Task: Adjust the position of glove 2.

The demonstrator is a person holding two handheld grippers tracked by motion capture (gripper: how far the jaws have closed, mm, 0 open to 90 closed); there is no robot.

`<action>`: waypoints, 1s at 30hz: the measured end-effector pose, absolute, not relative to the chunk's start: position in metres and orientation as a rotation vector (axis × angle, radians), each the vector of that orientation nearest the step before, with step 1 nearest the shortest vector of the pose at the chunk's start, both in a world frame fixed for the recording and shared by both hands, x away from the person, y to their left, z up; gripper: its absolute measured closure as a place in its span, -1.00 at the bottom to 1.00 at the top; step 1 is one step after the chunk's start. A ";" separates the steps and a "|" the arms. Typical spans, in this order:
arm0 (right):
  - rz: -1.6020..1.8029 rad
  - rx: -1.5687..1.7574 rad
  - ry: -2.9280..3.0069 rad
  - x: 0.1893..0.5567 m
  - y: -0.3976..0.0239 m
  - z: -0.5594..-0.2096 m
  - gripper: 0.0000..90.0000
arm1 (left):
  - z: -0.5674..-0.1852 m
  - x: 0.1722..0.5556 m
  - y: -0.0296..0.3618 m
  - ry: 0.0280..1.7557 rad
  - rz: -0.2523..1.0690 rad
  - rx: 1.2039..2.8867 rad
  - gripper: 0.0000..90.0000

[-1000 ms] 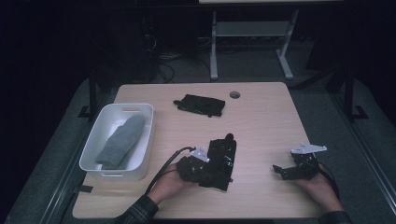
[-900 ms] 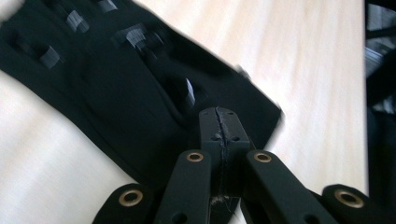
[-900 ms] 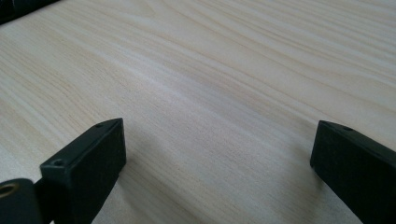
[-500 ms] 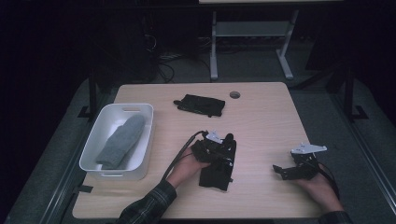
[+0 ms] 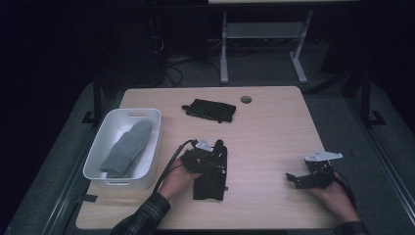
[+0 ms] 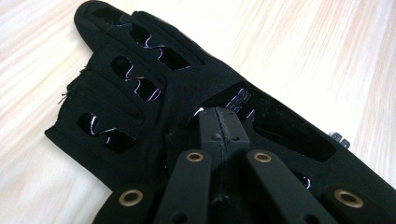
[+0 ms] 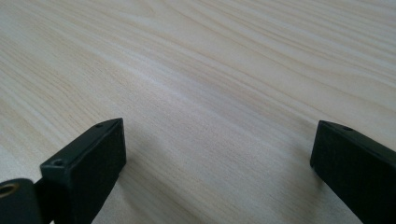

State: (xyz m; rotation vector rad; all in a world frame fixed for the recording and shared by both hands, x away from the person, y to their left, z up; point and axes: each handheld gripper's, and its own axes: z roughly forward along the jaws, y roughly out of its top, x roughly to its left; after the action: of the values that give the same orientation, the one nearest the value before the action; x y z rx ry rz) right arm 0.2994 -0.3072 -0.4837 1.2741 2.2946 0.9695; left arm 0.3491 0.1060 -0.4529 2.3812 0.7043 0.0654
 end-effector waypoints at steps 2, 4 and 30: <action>0.969 1.274 2.295 0.299 -0.307 -0.484 -0.93 | -0.453 0.346 0.113 0.725 0.072 2.371 0.99; 0.969 1.275 2.294 0.299 -0.307 -0.484 -0.93 | -0.453 0.345 0.118 0.733 0.065 2.367 0.99; 1.093 1.137 2.328 0.300 -0.277 -0.456 1.00 | -0.441 0.296 0.139 0.756 0.221 2.344 -0.71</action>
State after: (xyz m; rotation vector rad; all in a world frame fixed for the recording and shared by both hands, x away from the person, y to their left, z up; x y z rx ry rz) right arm 0.3003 -0.2767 -0.4563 1.1372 2.3275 1.0933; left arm 0.2957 0.1390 -0.4410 2.3440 0.7562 0.2206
